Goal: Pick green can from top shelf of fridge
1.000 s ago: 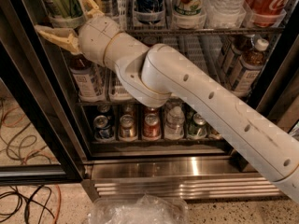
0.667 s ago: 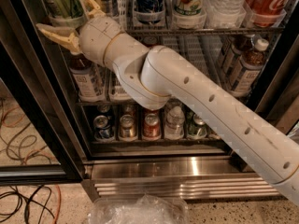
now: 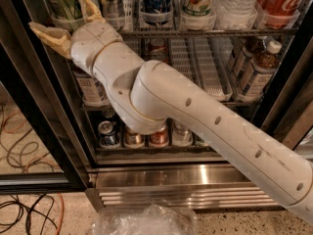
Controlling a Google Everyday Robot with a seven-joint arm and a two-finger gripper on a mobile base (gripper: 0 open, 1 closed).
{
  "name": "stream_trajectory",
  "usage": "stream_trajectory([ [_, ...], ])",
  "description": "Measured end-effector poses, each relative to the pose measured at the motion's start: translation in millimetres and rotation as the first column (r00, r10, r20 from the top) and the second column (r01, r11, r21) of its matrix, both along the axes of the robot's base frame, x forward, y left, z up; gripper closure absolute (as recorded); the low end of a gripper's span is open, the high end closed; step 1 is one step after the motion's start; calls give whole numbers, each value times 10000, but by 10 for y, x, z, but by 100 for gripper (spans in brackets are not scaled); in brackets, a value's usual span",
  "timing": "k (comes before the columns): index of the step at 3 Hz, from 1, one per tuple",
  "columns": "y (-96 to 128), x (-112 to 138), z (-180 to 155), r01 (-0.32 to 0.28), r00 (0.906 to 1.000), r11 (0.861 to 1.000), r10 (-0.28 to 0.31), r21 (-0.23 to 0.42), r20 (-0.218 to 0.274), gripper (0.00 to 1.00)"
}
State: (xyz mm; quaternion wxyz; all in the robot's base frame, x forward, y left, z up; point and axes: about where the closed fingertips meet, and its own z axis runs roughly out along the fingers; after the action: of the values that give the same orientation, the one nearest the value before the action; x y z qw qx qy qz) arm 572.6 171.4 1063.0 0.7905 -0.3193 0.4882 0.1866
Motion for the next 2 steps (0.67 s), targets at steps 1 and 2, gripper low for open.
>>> stream_trajectory([
  [1,123,-17,20,314,9980,9995,-309,82,-548,25],
  [2,255,-13,-10,308,9961,9995,-306,13,-829,24],
])
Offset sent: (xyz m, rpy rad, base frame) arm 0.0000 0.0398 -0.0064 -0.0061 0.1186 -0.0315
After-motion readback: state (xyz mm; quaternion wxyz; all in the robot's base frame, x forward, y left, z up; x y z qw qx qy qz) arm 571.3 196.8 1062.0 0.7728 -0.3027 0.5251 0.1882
